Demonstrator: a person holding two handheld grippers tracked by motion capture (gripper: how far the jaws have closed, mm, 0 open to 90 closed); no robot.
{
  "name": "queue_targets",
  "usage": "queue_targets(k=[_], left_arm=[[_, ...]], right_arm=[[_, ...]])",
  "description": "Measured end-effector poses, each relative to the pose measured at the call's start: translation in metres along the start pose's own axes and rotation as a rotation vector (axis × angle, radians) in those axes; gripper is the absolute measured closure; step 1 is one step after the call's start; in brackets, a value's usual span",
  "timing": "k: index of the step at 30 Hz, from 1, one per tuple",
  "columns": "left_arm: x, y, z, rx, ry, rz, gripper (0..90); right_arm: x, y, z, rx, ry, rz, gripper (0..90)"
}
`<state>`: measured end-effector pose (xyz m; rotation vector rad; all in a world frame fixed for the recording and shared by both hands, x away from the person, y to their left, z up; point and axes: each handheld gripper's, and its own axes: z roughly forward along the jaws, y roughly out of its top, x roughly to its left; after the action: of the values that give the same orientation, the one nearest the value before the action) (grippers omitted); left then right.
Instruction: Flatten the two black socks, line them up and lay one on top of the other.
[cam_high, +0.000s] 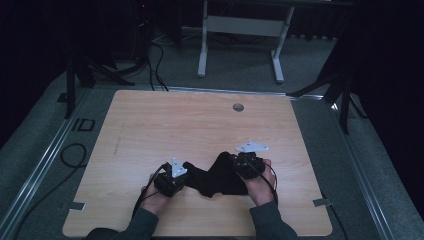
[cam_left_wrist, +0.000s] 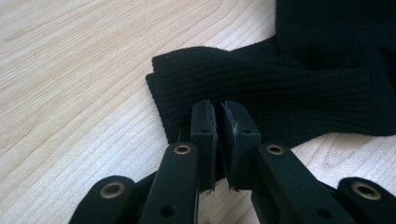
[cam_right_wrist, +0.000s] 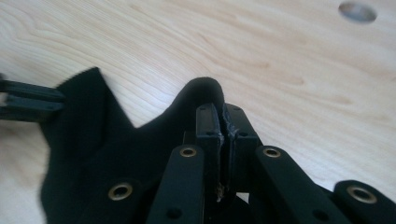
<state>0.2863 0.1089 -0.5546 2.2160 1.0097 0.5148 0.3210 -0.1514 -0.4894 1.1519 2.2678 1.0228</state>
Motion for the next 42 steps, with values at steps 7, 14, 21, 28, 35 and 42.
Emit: queue_targets(k=[7,14,21,28,35,42], left_arm=[[0.000,0.000,0.000,-0.001,0.001,-0.001,83.8],[0.000,0.000,0.000,-0.002,0.000,-0.002,83.8],[-0.001,0.000,0.000,0.000,-0.007,0.001,83.7],[0.000,0.000,0.000,0.000,-0.013,-0.001,83.5],[-0.001,0.001,0.000,0.005,-0.013,0.002,82.8],[-0.001,0.001,-0.001,0.007,-0.018,0.002,82.5]], right_arm=[[-0.001,-0.010,-0.027,-0.013,-0.023,0.009,85.8],[-0.015,-0.023,-0.040,-0.011,-0.055,0.054,85.8],[-0.023,-0.031,-0.050,-0.004,-0.065,0.080,85.6],[-0.028,-0.047,-0.038,0.053,-0.052,0.111,85.1],[-0.032,-0.067,-0.017,0.139,-0.047,0.130,84.3],[-0.029,-0.075,-0.003,0.215,-0.070,0.102,81.7]])
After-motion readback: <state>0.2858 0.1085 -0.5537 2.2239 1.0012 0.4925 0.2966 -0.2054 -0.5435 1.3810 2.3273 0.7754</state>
